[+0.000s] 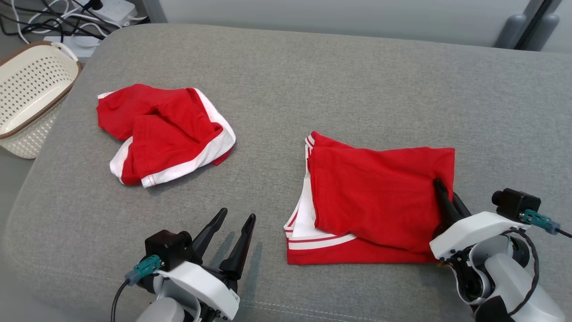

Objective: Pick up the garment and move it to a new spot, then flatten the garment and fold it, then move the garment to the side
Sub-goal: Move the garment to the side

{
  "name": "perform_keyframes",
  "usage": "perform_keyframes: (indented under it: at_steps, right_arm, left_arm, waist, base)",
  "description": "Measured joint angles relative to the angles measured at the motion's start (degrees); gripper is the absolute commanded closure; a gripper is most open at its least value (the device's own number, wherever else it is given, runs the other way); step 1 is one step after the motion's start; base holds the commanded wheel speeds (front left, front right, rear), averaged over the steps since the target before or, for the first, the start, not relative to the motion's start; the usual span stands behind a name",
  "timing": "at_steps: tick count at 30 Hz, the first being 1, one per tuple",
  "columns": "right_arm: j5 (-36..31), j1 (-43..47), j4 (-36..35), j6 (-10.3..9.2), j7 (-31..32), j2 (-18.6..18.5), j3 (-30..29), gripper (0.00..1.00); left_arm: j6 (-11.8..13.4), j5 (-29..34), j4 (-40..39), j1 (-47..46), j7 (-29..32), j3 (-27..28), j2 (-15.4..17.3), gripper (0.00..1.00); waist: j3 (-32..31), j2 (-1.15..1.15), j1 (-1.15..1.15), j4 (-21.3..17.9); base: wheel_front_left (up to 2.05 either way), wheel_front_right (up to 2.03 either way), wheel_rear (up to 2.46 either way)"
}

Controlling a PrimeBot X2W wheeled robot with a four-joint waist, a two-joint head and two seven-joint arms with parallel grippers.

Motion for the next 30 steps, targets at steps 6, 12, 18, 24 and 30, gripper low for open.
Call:
perform_keyframes:
  at_steps: [6, 12, 18, 24, 30]
  right_arm:
    - [-5.3, 2.3, -1.4, 0.00, 0.0, 0.1, -5.2, 1.00]
    - [-10.5, 3.2, -3.5, 0.00, 0.0, 0.4, -11.1, 1.00]
    - [-11.3, 5.6, -4.9, 0.00, 0.0, 1.6, -13.0, 1.00]
    - [-14.2, 6.6, -5.8, 0.00, 0.0, 2.3, -13.8, 1.00]
    - [-23.0, -5.1, -1.7, 0.02, 0.4, -0.3, -16.4, 1.00]
  left_arm:
    - [0.0, 3.4, -2.4, 0.0, 0.0, 1.6, -0.1, 0.00]
    - [0.0, 6.5, -6.0, 0.8, 0.0, 2.5, 0.1, 0.00]
    - [0.0, 8.9, -9.1, 1.0, 0.0, 3.4, 0.4, 0.00]
    - [0.0, 9.8, -12.3, 1.3, 0.0, 4.7, 1.0, 0.00]
    - [0.0, 11.1, -17.2, 1.3, 0.0, 6.1, 2.6, 0.00]
  waist:
    - [-0.7, 0.00, 0.00, -4.5]
    - [-0.9, 0.00, 0.00, -13.4]
    - [-0.5, 0.00, 0.00, -20.4]
    - [1.7, 0.00, 0.00, -27.2]
    - [5.8, 0.00, 0.00, -26.5]
  base:
    - [0.00, 0.00, 0.00]
    - [0.00, 0.00, 0.00]
    - [0.00, 0.00, 0.00]
    - [0.00, 0.00, 0.00]
    - [0.00, 0.00, 0.00]
